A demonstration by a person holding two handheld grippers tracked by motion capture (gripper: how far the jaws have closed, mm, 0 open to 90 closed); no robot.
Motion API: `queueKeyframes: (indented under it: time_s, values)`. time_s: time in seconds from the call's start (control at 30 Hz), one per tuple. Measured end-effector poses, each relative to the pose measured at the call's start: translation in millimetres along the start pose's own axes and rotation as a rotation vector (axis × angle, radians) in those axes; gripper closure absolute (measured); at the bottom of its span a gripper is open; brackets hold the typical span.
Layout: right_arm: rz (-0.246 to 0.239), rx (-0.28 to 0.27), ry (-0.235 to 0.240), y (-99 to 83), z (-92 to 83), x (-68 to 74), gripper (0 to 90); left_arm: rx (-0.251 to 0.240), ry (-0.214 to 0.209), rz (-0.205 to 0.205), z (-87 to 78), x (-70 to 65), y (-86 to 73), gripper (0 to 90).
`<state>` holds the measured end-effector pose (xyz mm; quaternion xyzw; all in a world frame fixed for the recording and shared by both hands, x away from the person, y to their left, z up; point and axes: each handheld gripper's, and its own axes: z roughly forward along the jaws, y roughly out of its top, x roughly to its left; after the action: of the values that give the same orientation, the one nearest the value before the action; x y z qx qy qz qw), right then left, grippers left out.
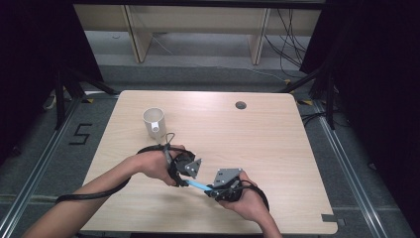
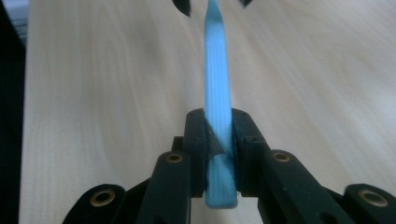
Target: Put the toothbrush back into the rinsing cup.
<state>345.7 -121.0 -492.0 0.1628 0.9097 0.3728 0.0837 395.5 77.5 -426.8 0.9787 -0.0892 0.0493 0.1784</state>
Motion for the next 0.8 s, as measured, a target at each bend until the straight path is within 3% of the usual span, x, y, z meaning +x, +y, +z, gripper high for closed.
queueKeyframes:
  time_s: [0.03, 0.07, 0.1, 0.17, 0.27, 0.33, 0.4, 0.47, 0.53, 0.57, 0.6, 0.63, 0.67, 0.7, 0.73, 0.8]
  values:
    - [0.0, 0.0, 0.0, 0.0, 0.0, 0.0, 78.8, 0.0, 0.0, 0.0, 0.0, 0.0, 0.0, 58.5]
    - [-0.02, -0.012, -0.024, -0.6, -1.6, -2.4, 78.8, -0.068, 0.027, -0.024, -8.9, -1.3, -3.1, 58.5]
    - [0.017, -0.02, -0.061, -1.6, -6.7, -3.9, 78.8, -0.102, 0.04, -0.035, -12.2, -2.5, -5.1, 55.7]
    - [0.047, -0.035, -0.08, -2.7, -10.1, -5.3, 78.8, -0.177, 0.062, -0.077, -18.4, -6.6, -10.6, 53.5]
    - [0.071, -0.077, -0.145, -4.3, -15.6, -8.4, 78.8, -0.299, 0.088, -0.132, -24.3, -14.8, -22.2, 48.6]
    - [0.095, -0.123, -0.22, -4.4, -21.8, -11.3, 78.8, -0.368, 0.089, -0.174, -23.8, -20.1, -29.5, 43.8]
    - [0.119, -0.137, -0.235, -4.3, -23.2, -11.3, 78.8, -0.429, 0.09, -0.224, -20.8, -25.3, -38.4, 41.6]
    - [0.125, -0.177, -0.283, -4.1, -26.2, -13.4, 78.8, -0.473, 0.086, -0.28, -15.8, -28.5, -48.1, 38.8]
    - [0.166, -0.227, -0.329, -3.8, -30.2, -13.2, 78.8, -0.525, 0.095, -0.356, -9.3, -30.2, -57.6, 34.2]
    - [0.166, -0.227, -0.329, -3.8, -30.2, -13.2, 78.8, -0.551, 0.101, -0.393, -6.7, -29.4, -62.5, 34.2]
    - [0.16, -0.249, -0.344, -3.5, -31.0, -13.9, 78.8, -0.584, 0.107, -0.444, -4.4, -28.8, -66.9, 33.6]
    - [0.188, -0.266, -0.345, -3.0, -31.5, -12.3, 78.8, -0.62, 0.109, -0.497, -2.2, -27.2, -71.1, 33.0]
    - [0.171, -0.289, -0.367, -2.6, -32.4, -12.9, 78.8, -0.65, 0.117, -0.553, -1.0, -26.1, -74.6, 32.9]
    - [0.203, -0.297, -0.357, -1.6, -32.8, -10.4, 78.8, -0.701, 0.113, -0.598, 0.9, -24.6, -77.4, 33.0]
    - [0.204, -0.31, -0.351, -0.5, -33.1, -9.7, 78.8, -0.737, 0.117, -0.639, 1.4, -23.3, -79.2, 33.2]
    - [0.175, -0.353, -0.383, 1.7, -32.7, -9.3, 78.8, -0.799, 0.109, -0.69, 2.1, -20.9, -80.3, 33.5]
